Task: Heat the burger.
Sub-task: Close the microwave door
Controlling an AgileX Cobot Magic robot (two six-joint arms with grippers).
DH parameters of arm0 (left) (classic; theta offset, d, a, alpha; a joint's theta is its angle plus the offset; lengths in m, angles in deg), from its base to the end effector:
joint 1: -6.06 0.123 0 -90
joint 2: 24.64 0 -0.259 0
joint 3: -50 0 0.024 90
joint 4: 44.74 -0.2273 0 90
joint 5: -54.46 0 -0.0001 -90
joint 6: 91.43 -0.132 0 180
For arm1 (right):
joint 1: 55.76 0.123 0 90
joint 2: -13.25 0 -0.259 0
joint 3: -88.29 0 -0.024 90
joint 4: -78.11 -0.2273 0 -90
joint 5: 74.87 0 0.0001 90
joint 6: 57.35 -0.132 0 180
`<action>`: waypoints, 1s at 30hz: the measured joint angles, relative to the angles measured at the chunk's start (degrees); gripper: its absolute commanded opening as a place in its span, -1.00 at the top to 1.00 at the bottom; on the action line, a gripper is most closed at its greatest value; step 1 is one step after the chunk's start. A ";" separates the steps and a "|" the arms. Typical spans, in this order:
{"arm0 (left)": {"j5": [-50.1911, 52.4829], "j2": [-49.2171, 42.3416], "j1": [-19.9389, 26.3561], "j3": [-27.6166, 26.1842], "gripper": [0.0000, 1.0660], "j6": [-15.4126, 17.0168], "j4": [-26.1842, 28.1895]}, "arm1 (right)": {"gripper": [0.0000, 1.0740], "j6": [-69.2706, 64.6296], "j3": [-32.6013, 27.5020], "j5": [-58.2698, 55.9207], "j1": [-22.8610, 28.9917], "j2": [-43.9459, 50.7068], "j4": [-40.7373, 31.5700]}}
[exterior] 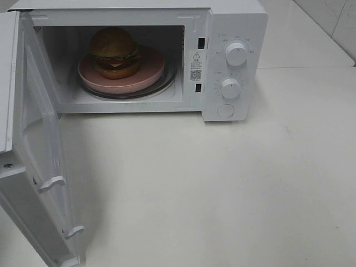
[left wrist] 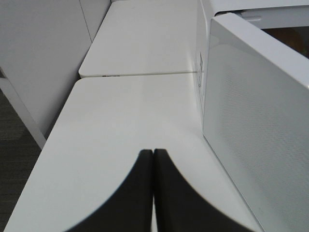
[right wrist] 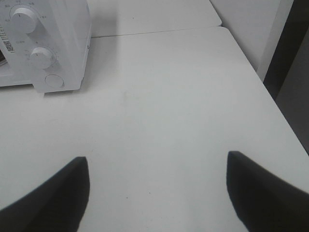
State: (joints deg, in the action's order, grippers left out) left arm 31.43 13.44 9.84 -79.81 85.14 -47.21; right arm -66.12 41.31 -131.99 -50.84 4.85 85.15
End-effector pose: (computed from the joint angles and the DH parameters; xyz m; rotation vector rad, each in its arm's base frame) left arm 0.1451 0.0118 0.2656 0.0214 1.9441 0.1262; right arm 0.0397 -0.0102 0.2598 0.0680 1.9567 0.0121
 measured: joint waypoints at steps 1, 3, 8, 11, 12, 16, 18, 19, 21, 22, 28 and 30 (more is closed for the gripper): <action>2.29 0.92 0.00 1.20 1.00 0.00 0.00 | -0.42 0.00 0.00 0.00 0.00 0.00 0.00; 7.05 2.52 0.00 3.32 1.00 0.00 0.00 | -0.42 0.00 0.00 0.00 0.00 0.00 0.00; 20.45 7.39 0.00 9.00 1.00 0.00 0.00 | -0.42 0.00 0.00 0.00 0.00 0.00 0.00; 22.23 8.08 0.00 9.51 1.00 0.00 0.00 | -0.42 0.00 0.00 0.00 0.00 0.00 0.00; 26.13 9.68 0.00 10.54 1.00 0.00 0.00 | -0.42 0.00 0.00 0.00 0.00 0.00 0.00; 30.42 11.92 0.00 11.63 1.00 0.00 0.00 | -0.42 0.00 0.00 0.00 0.00 0.00 0.00; 35.92 15.58 0.00 13.01 1.00 0.46 -0.17 | -0.42 0.00 0.00 0.00 0.00 0.00 0.00; 37.36 16.39 0.00 13.29 1.00 0.69 -0.40 | -0.42 0.00 0.00 0.00 0.00 0.00 0.00; 38.73 17.42 0.00 13.46 1.00 1.15 -0.74 | -0.42 0.00 0.00 0.00 0.00 0.00 0.00; 40.68 19.25 0.00 13.64 1.00 2.64 -2.23 | -0.42 0.00 0.00 0.00 0.00 0.00 0.00; 46.47 25.04 0.00 13.64 1.00 11.06 -10.26 | -0.42 0.00 0.00 0.00 0.00 0.00 0.00; 47.78 26.87 0.00 13.64 1.00 14.90 -14.04 | -0.41 0.00 0.00 0.00 0.00 0.00 0.00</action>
State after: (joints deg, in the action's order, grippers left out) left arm 79.21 40.32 9.84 -66.18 100.03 -61.24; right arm -66.12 41.31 -131.99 -50.84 4.85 85.15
